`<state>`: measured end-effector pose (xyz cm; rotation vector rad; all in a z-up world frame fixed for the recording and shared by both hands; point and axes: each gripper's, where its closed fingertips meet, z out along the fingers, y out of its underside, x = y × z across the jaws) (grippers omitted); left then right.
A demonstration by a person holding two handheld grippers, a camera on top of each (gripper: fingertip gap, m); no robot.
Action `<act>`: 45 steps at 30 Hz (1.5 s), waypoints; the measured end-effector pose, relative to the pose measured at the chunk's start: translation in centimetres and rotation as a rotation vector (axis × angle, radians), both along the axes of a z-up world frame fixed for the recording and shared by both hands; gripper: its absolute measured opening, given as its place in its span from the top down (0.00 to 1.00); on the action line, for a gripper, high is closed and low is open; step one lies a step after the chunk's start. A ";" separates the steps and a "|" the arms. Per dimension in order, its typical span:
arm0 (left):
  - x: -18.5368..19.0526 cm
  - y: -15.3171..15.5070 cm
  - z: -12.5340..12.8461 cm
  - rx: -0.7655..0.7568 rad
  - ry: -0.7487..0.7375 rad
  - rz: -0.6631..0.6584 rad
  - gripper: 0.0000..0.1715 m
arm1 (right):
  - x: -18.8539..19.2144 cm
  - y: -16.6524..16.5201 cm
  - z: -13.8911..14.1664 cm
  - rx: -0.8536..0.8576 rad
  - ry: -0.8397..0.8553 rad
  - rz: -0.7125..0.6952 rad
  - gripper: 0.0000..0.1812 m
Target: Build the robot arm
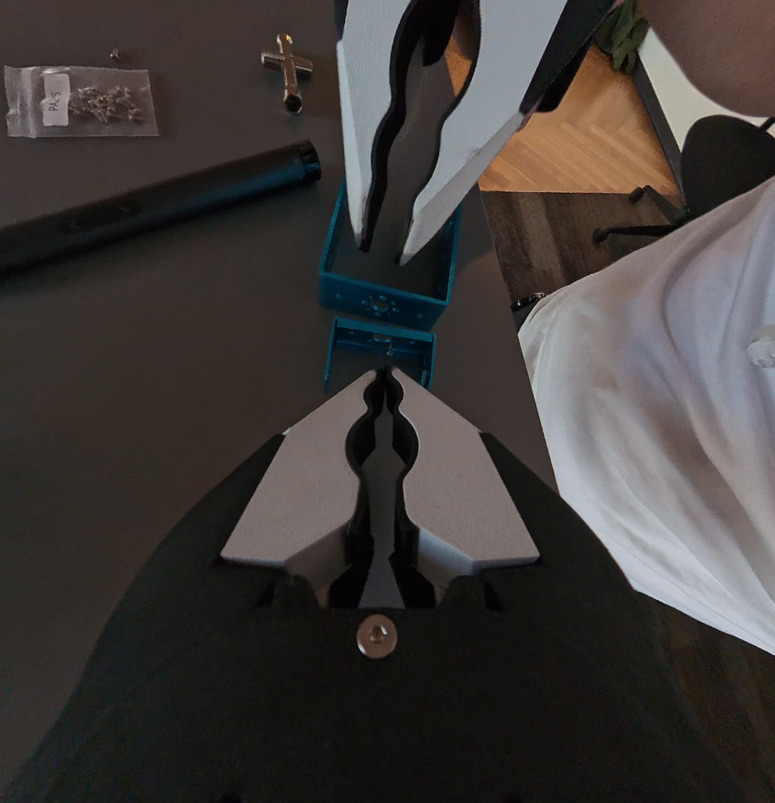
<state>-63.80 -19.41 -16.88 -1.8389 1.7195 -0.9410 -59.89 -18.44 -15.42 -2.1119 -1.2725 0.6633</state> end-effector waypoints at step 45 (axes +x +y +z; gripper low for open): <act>0.5 -0.5 2.0 -0.132 -0.104 0.035 0.90 | 0.3 -3.7 0.7 0.122 0.154 0.248 0.87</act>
